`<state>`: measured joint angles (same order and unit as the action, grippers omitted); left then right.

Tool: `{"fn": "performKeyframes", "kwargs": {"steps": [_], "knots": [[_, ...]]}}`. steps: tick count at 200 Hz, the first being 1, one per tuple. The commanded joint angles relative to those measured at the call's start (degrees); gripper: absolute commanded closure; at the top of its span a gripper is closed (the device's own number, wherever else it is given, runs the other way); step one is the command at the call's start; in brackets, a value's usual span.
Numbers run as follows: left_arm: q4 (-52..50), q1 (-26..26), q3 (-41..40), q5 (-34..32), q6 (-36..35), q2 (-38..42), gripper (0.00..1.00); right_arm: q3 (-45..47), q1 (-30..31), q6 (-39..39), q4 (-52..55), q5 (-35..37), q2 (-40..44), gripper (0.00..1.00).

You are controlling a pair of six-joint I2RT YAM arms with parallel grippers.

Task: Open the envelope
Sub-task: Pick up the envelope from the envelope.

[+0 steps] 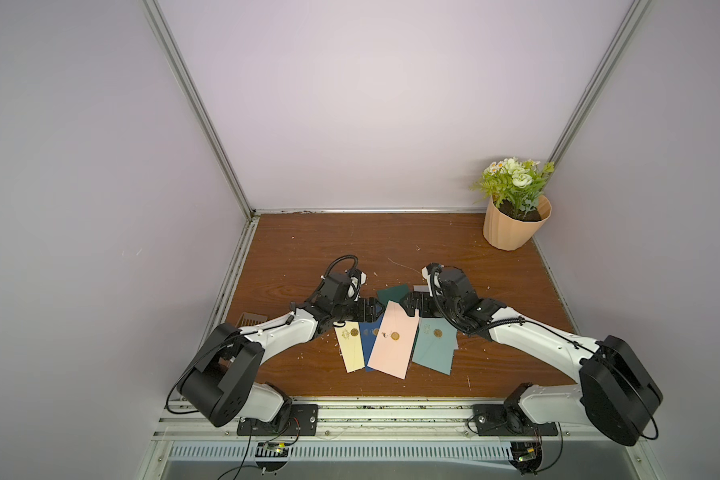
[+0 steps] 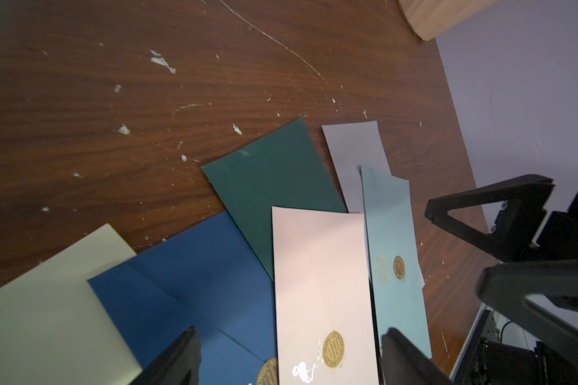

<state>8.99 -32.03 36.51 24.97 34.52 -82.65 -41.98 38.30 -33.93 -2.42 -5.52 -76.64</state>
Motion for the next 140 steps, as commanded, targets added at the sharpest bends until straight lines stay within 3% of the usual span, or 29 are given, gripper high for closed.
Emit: {"fn": "performKeyframes", "kwargs": {"steps": [1,59,140], "knots": [[1.0,-2.0,1.5,2.7,1.5,-1.9,0.12,0.5,0.3,-1.4,-3.2,-1.0,-0.9,0.00],[-1.2,-4.6,4.0,5.0,1.0,-9.0,0.13,-1.1,0.3,-1.2,-3.8,-3.6,-7.7,0.01],[-1.3,-6.0,3.5,4.0,1.6,-8.6,0.18,-0.4,0.0,-2.0,-5.5,-3.3,-9.7,0.03]]}}
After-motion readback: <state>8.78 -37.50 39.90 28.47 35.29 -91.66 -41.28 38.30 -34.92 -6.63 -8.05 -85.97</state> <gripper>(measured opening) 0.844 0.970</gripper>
